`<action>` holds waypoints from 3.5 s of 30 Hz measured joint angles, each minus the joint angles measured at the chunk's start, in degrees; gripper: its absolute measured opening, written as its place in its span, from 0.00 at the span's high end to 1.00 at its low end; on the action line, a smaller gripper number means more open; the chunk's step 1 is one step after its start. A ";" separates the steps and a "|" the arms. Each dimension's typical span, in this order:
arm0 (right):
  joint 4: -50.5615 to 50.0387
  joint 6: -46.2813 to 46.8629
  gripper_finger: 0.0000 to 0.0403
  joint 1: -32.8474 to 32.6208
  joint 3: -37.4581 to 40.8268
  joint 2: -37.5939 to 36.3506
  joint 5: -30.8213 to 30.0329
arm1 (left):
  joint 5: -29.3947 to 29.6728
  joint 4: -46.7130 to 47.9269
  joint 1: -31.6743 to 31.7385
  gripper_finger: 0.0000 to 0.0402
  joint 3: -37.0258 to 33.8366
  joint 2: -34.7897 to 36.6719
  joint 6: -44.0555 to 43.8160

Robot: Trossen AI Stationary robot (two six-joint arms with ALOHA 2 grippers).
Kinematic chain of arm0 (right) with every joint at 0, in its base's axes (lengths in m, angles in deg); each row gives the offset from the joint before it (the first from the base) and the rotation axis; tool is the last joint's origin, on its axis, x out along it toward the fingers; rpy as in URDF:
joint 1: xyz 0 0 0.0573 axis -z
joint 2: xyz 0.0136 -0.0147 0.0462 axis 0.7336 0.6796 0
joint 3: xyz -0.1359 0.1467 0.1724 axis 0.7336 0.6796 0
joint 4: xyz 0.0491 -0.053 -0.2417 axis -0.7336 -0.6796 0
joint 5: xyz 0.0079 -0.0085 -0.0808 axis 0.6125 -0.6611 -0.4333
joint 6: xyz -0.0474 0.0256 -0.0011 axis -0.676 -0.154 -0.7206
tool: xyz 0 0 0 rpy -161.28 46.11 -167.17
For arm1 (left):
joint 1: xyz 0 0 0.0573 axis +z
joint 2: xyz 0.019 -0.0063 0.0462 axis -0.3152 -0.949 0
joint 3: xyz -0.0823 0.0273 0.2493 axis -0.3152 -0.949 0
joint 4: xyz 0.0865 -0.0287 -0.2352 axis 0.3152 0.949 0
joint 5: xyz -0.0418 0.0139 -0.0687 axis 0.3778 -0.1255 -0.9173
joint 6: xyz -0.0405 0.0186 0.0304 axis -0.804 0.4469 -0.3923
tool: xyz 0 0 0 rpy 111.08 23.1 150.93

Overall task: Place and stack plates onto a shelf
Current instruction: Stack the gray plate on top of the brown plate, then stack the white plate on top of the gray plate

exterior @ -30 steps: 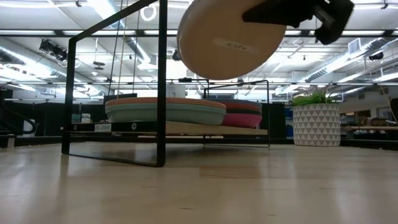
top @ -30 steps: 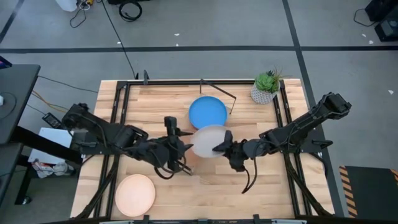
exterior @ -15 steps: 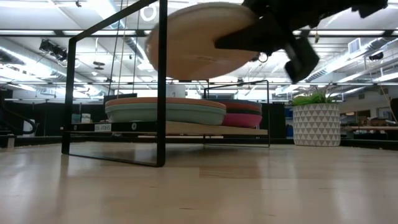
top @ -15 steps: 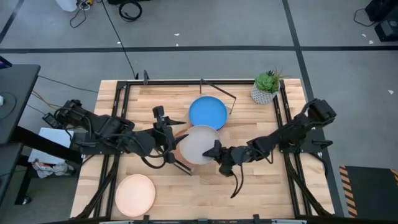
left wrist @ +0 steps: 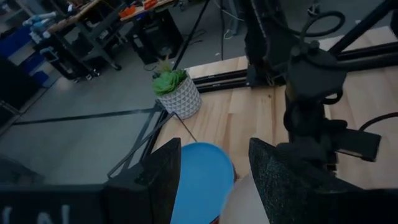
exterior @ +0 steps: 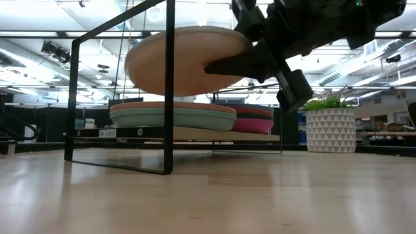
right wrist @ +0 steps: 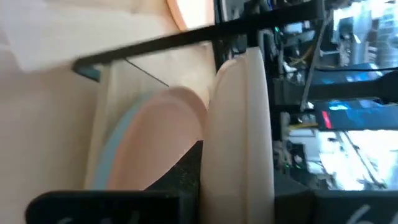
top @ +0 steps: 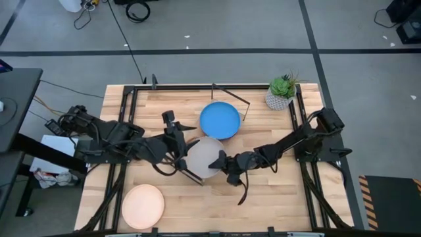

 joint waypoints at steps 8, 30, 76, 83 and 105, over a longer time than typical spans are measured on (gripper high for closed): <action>-1.60 6.08 0.76 1.61 -0.02 -0.03 3.80 | -2.79 0.13 2.38 0.51 0.00 -0.03 -0.72; -24.00 26.85 0.55 -0.67 -5.92 -3.99 -2.50 | -3.29 1.24 3.11 0.51 0.00 -0.09 -1.50; -52.29 66.33 0.56 -10.45 0.68 -23.70 -30.06 | -34.12 -10.97 -25.15 0.51 -39.94 -5.00 -95.83; -49.88 63.58 0.56 -8.60 0.68 -23.70 -30.04 | -42.12 -14.18 -24.10 0.51 -40.00 -11.75 -107.06; -43.75 56.49 0.56 -3.50 0.68 -23.66 -22.45 | -51.78 -14.70 -20.89 0.73 -39.81 -17.26 -106.16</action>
